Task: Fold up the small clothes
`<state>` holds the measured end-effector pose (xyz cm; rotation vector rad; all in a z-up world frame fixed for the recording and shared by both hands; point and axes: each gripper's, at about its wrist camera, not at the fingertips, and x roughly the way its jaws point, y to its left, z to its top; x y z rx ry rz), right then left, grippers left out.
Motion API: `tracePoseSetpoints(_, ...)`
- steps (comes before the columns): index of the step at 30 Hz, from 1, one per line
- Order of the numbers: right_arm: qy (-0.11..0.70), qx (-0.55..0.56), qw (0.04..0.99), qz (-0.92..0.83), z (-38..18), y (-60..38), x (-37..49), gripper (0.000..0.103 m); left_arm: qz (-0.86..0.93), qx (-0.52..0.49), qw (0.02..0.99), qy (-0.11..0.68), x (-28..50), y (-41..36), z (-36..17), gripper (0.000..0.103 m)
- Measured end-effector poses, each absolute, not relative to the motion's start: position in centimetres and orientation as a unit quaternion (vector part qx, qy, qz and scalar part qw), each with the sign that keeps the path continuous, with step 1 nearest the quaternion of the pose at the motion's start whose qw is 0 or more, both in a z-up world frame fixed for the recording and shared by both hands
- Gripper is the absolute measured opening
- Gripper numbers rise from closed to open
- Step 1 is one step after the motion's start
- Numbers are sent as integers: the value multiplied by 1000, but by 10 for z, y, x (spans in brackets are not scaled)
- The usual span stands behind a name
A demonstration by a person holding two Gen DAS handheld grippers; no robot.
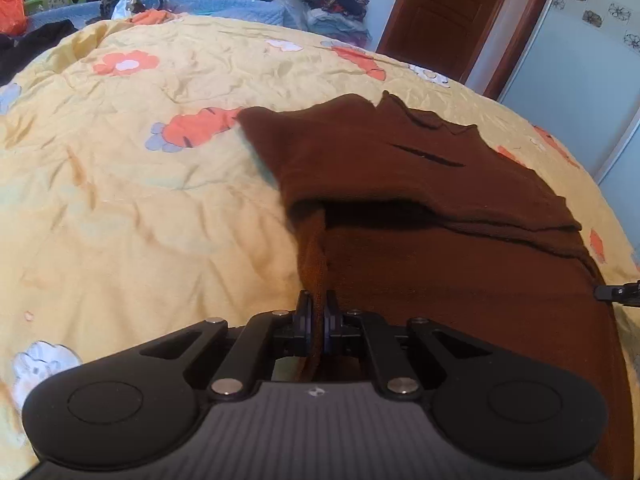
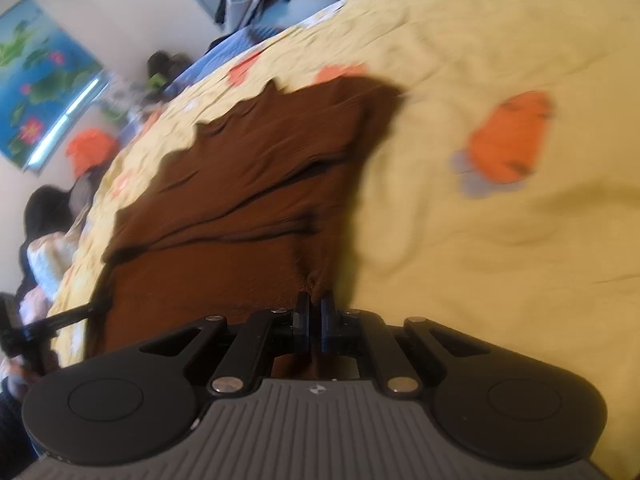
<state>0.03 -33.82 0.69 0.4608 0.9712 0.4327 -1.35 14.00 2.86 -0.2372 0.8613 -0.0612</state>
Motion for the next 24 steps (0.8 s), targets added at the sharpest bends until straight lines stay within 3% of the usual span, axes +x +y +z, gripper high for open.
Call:
tracePoseSetpoints(3, 457, 264, 825, 202, -2, -349, -9, 9, -39, -120, 900, 417, -19, 145, 28, 8)
tracePoseSetpoints(5, 465, 286, 810, 212, -1, -349, -21, 22, -42, -160, 887, 432, -26, 150, 29, 12)
tracePoseSetpoints(6, 465, 294, 803, 227, 1, -349, -30, 40, -59, -186, 875, 443, -31, 152, 29, 21)
tracePoseSetpoints(7, 464, 303, 796, 244, 1, -350, -41, 60, -83, -215, 862, 451, -38, 155, 29, 44)
tracePoseSetpoints(8, 465, 312, 788, 256, 1, -350, -51, 66, -105, -247, 852, 450, -48, 159, 28, 60)
tracePoseSetpoints(9, 470, 325, 777, 264, -2, -349, -60, 68, -125, -281, 839, 448, -60, 160, 26, 88)
tracePoseSetpoints(10, 472, 339, 768, 270, -5, -349, -68, 68, -137, -308, 828, 447, -70, 161, 23, 94)
tracePoseSetpoints(11, 474, 347, 761, 275, -7, -348, -74, 67, -141, -323, 823, 446, -78, 161, 20, 94)
tracePoseSetpoints(12, 480, 345, 759, 274, -9, -346, -78, 56, -140, -325, 825, 441, -84, 159, 19, 93)
tracePoseSetpoints(13, 487, 337, 759, 270, -11, -344, -80, 36, -135, -313, 833, 436, -88, 156, 21, 85)
tracePoseSetpoints(14, 495, 323, 763, 262, -14, -341, -82, 23, -127, -291, 843, 435, -90, 152, 22, 74)
tracePoseSetpoints(15, 492, 316, 768, 260, -16, -341, -83, 9, -112, -266, 847, 446, -87, 149, 22, 25)
tracePoseSetpoints(16, 488, 317, 772, 257, -15, -344, -86, 8, -94, -252, 843, 466, -81, 149, 18, 4)
tracePoseSetpoints(23, 472, 347, 781, 216, -16, -381, -102, 7, -85, -263, 841, 464, -89, 178, 17, 5)
tracePoseSetpoints(24, 476, 356, 774, 220, -16, -379, -106, 15, -84, -277, 837, 464, -93, 179, 17, 6)
